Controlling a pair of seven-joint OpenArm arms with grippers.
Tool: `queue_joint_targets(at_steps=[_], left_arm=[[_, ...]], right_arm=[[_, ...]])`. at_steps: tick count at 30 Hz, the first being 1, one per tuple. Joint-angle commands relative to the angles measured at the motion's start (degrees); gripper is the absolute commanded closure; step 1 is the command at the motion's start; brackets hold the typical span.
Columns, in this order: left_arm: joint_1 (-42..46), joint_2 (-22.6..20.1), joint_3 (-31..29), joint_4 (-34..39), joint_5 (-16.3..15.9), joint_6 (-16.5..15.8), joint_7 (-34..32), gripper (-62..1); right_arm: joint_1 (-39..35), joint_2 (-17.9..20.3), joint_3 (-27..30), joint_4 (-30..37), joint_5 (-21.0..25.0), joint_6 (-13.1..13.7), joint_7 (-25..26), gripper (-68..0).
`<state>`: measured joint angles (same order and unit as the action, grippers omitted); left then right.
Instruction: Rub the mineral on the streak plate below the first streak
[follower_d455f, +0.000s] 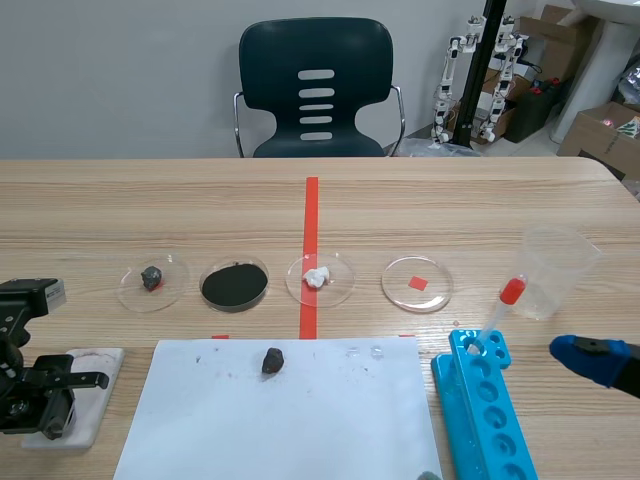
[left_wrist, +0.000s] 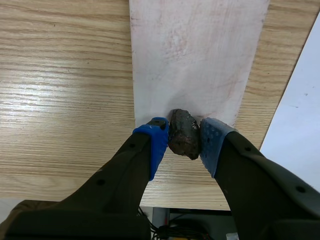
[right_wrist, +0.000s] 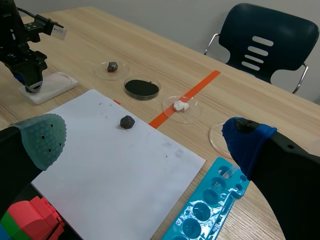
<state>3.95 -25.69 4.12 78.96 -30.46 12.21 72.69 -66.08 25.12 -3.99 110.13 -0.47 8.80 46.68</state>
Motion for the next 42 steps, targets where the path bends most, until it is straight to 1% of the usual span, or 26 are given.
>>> queue_joint_targets(at_steps=[1,6,11,14,16,18,19,21,24,25,29,31,33,34,36,38,41,42], left_arm=[[-0.5,0.1,0.1,0.1,1.7,0.5,-0.9,-10.0],[-0.5,0.3,0.1,0.1,1.7,0.5,-0.9,-10.0],[-0.5,1.0,0.1,0.1,-2.0,-0.2,-1.3,-10.0],[-0.5,1.7,0.1,0.1,-4.8,-1.5,-1.5,-10.0],[-0.5,2.1,0.1,0.1,-6.1,-2.6,-2.2,-10.0],[-0.5,2.2,0.1,0.1,-6.2,-2.9,-2.3,-10.0],[-0.5,2.2,0.1,0.1,-5.8,-2.9,-2.4,-10.0],[-0.5,2.1,0.1,0.1,-3.5,-2.6,-2.4,-10.0],[-0.5,2.0,0.1,0.1,0.0,-0.9,-2.1,-10.0],[-0.5,1.9,0.1,0.1,1.3,-0.7,-1.7,-10.0],[-0.5,1.8,0.1,0.1,7.3,2.3,-0.4,-10.0],[-0.5,1.7,0.1,0.1,9.1,3.1,0.1,-10.0],[-0.5,1.7,0.1,0.1,10.0,3.4,0.2,-10.0],[-0.5,1.7,0.1,0.1,9.9,3.4,0.2,-10.0],[-0.5,1.7,0.1,0.1,8.7,3.3,0.2,-10.0],[-0.5,1.7,0.1,0.1,5.9,2.8,0.2,-10.0],[-0.5,1.7,0.1,0.1,1.4,0.7,-0.7,-10.0],[-0.5,1.7,0.1,0.1,0.5,0.1,-0.9,-10.0]], right_arm=[[0.2,0.3,0.2,0.7,0.7,0.0,1.0,-67.9],[0.2,0.3,0.2,0.7,0.7,0.0,1.0,-67.9],[0.2,0.3,0.2,0.7,0.7,0.0,1.0,-67.9],[0.2,0.3,0.2,0.7,0.7,0.0,1.0,-67.9],[0.2,0.3,0.2,0.7,0.7,0.0,1.0,-67.9],[0.2,0.3,0.2,0.7,0.7,0.0,1.0,-67.9],[0.2,0.3,0.2,0.7,0.7,0.0,1.0,-67.9],[0.2,0.3,0.2,0.7,0.7,0.0,1.0,-67.9],[0.2,0.3,0.2,0.7,0.7,0.0,1.0,-67.9],[0.2,0.3,0.2,0.7,0.7,0.0,1.0,-67.9],[0.2,0.3,0.2,0.7,0.7,0.0,1.0,-67.9],[0.2,0.3,0.2,0.7,0.7,0.0,1.0,-67.9],[0.2,0.3,0.2,0.7,0.7,0.0,1.0,-67.9],[0.2,0.3,0.2,0.7,0.7,0.0,1.0,-67.9],[0.2,0.3,0.2,0.7,0.7,0.0,1.0,-67.9],[0.2,0.3,0.2,0.7,0.7,0.0,1.0,-67.9],[0.2,0.3,0.2,0.7,0.7,0.0,1.0,-67.9],[0.2,0.3,0.2,0.7,0.7,0.0,1.0,-67.9]])
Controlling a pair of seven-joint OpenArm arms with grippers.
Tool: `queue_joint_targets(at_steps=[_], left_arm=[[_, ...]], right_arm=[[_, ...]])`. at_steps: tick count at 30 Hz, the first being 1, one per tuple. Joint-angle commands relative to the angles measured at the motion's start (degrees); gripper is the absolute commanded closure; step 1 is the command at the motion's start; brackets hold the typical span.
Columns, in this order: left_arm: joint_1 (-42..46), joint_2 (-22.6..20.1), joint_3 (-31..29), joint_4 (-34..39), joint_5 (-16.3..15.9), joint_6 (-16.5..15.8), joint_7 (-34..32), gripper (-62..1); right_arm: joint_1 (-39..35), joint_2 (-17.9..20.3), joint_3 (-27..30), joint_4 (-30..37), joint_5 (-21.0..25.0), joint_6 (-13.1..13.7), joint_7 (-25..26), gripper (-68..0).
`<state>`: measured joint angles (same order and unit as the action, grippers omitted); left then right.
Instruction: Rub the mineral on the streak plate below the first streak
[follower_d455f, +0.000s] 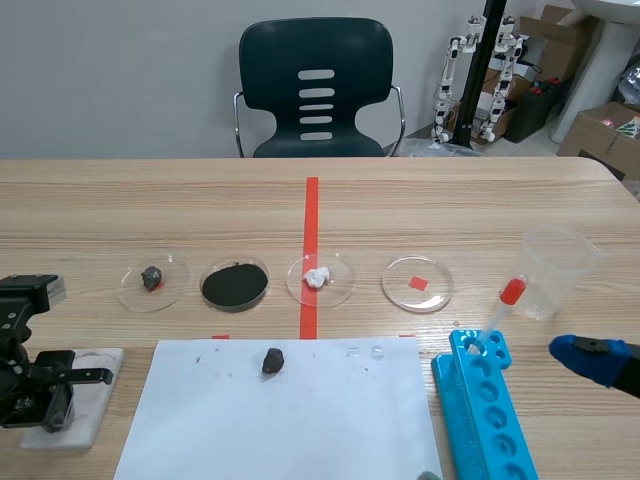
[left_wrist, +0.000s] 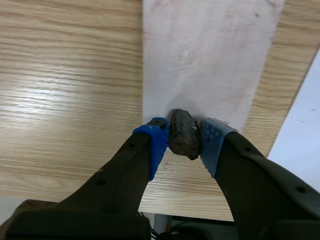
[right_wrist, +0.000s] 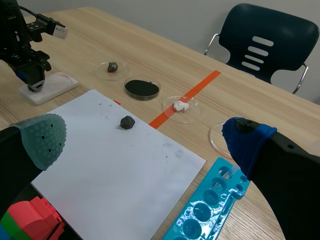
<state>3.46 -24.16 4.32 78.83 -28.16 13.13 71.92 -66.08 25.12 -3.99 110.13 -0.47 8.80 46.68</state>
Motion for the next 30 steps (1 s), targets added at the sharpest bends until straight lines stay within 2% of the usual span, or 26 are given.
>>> queue_joint_targets(at_steps=[1,4,7,10,14,16,19,22,30], left_arm=[[0.0,0.2,-0.1,0.2,-2.7,-1.1,-0.1,-10.0],[0.0,0.2,-0.1,0.2,-4.7,-2.1,-0.3,-10.0],[0.0,0.2,-0.1,0.2,-4.6,-2.1,-0.3,-10.0],[0.0,0.2,-0.1,0.2,-1.1,-1.6,-0.1,-10.0],[0.0,0.1,-0.1,0.2,5.7,1.6,1.1,-10.0],[0.0,-0.2,-0.1,0.2,6.9,2.2,1.2,-10.0],[0.0,-0.4,-0.1,0.2,6.8,2.2,1.2,-10.0],[0.0,-0.3,-0.1,0.2,3.6,1.8,1.0,-10.0],[0.0,-0.3,-0.1,0.2,-8.0,-3.7,-0.1,-10.0]], right_arm=[[0.2,0.3,0.2,0.7,0.7,0.0,1.0,-67.9],[0.2,0.3,0.2,0.7,0.7,0.0,1.0,-67.9],[0.2,0.3,0.2,0.7,0.7,0.0,1.0,-67.9],[0.2,0.3,0.2,0.7,0.7,0.0,1.0,-67.9],[0.2,0.3,0.2,0.7,0.7,0.0,1.0,-67.9],[0.2,0.3,0.2,0.7,0.7,0.0,1.0,-67.9],[0.2,0.3,0.2,0.7,0.7,0.0,1.0,-67.9],[0.2,0.3,0.2,0.7,0.7,0.0,1.0,-67.9],[0.2,0.3,0.2,0.7,0.7,0.0,1.0,-67.9]])
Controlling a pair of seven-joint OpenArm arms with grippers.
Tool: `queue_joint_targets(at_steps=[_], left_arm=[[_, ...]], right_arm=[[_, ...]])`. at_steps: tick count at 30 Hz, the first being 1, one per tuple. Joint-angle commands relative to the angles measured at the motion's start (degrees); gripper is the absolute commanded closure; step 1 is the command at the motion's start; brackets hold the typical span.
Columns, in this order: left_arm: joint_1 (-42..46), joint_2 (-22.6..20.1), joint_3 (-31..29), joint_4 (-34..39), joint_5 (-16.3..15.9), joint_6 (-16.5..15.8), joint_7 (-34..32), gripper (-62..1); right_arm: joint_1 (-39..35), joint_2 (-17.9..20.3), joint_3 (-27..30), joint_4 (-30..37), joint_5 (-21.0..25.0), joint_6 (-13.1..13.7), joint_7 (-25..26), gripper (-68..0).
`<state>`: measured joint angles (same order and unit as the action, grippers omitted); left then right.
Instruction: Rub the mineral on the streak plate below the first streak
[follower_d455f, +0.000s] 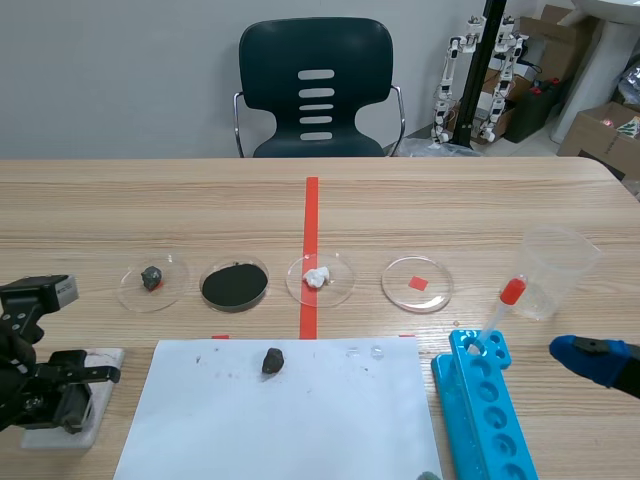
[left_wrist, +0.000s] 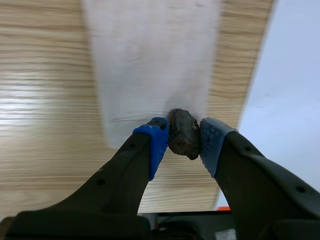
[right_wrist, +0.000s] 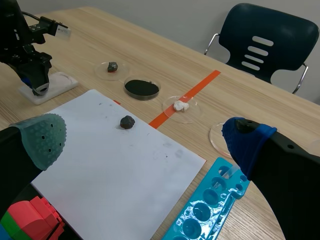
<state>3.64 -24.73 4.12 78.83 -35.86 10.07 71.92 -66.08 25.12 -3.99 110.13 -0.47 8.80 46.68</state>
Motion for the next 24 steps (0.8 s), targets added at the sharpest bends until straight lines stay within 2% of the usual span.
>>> queue_joint_targets(at_steps=[1,3,5,7,9,13,14,17,19,24], left_arm=[[-0.2,0.2,0.1,0.2,-1.1,-0.8,-0.1,-10.0],[-0.2,0.2,0.1,0.2,-1.2,-0.8,-0.1,-10.0],[-0.2,0.2,0.1,0.2,-0.1,-0.8,-0.1,-10.0],[-0.2,0.2,0.1,0.2,3.9,0.5,0.2,-10.0],[-0.2,0.2,0.1,0.2,9.3,3.0,1.1,-10.0],[-0.2,0.0,0.1,0.2,15.8,5.8,1.4,-10.0],[-0.2,0.0,0.1,0.2,16.5,5.9,1.4,-10.0],[-0.2,-0.1,0.1,0.2,15.8,5.9,1.4,-10.0],[-0.2,-0.1,0.1,0.2,12.7,5.5,1.0,-10.0],[-0.2,-0.1,0.1,0.2,5.1,2.1,0.9,-10.0]], right_arm=[[0.2,0.3,0.2,0.7,0.7,0.0,1.0,-67.9],[0.2,0.3,0.2,0.7,0.7,0.0,1.0,-67.9],[0.2,0.3,0.2,0.7,0.7,0.0,1.0,-67.9],[0.2,0.3,0.2,0.7,0.7,0.0,1.0,-67.9],[0.2,0.3,0.2,0.7,0.7,0.0,1.0,-67.9],[0.2,0.3,0.2,0.7,0.7,0.0,1.0,-67.9],[0.2,0.3,0.2,0.7,0.7,0.0,1.0,-67.9],[0.2,0.3,0.2,0.7,0.7,0.0,1.0,-67.9],[0.2,0.3,0.2,0.7,0.7,0.0,1.0,-67.9],[0.2,0.3,0.2,0.7,0.7,0.0,1.0,-67.9]])
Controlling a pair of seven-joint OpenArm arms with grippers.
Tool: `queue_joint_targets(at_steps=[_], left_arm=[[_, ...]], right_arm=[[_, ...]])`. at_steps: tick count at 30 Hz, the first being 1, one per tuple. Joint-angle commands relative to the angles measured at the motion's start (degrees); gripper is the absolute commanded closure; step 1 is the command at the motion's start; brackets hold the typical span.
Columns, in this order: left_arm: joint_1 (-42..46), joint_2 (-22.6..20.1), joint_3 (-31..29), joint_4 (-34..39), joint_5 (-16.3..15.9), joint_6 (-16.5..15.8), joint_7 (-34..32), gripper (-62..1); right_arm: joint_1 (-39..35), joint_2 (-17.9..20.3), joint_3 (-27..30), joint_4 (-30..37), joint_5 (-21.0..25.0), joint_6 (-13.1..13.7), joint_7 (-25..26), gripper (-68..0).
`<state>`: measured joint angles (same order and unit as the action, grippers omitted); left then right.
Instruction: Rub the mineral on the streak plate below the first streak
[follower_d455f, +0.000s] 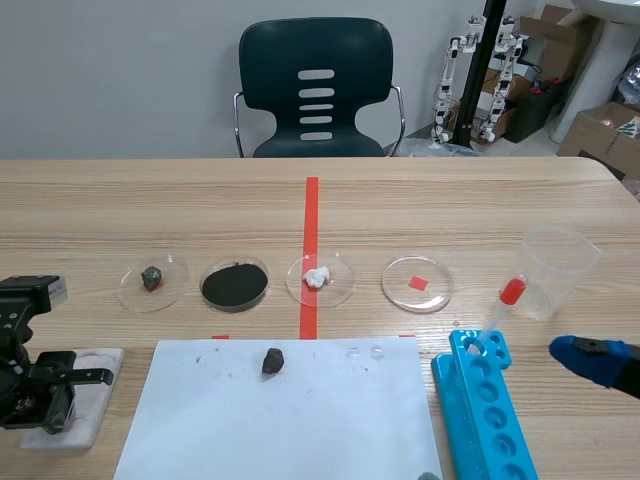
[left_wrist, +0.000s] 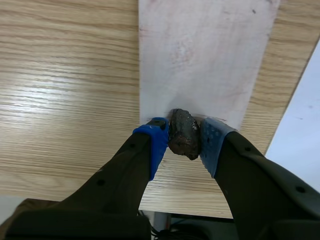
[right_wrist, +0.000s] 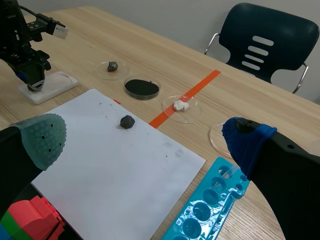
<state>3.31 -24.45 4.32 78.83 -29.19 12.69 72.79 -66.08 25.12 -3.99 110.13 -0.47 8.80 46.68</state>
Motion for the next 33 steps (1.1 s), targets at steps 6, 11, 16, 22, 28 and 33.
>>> queue_joint_targets(at_steps=[6,11,16,22,28,33], left_arm=[[0.2,-0.3,-0.1,0.2,-8.3,-3.7,-1.0,-10.0],[0.2,-0.3,-0.1,0.2,-3.4,-2.8,-0.7,-10.0],[0.2,-0.4,-0.1,0.2,4.6,0.7,0.3,-10.0],[0.2,-0.5,-0.1,0.2,10.8,3.1,-0.1,-10.0],[2.6,-0.5,-0.3,2.4,10.7,3.1,-10.2,-10.0],[7.5,-1.6,-2.3,9.6,7.1,3.1,-20.4,-10.0]], right_arm=[[0.2,0.3,0.2,0.7,0.7,0.0,1.0,-67.9],[0.2,0.3,0.2,0.7,0.7,0.0,1.0,-67.9],[0.2,0.3,0.2,0.7,0.7,0.0,1.0,-67.9],[0.2,0.3,0.2,0.7,0.7,0.0,1.0,-67.9],[0.2,0.3,0.2,0.7,0.7,0.0,1.0,-67.9],[0.2,0.3,0.2,0.7,0.7,0.0,1.0,-67.9]])
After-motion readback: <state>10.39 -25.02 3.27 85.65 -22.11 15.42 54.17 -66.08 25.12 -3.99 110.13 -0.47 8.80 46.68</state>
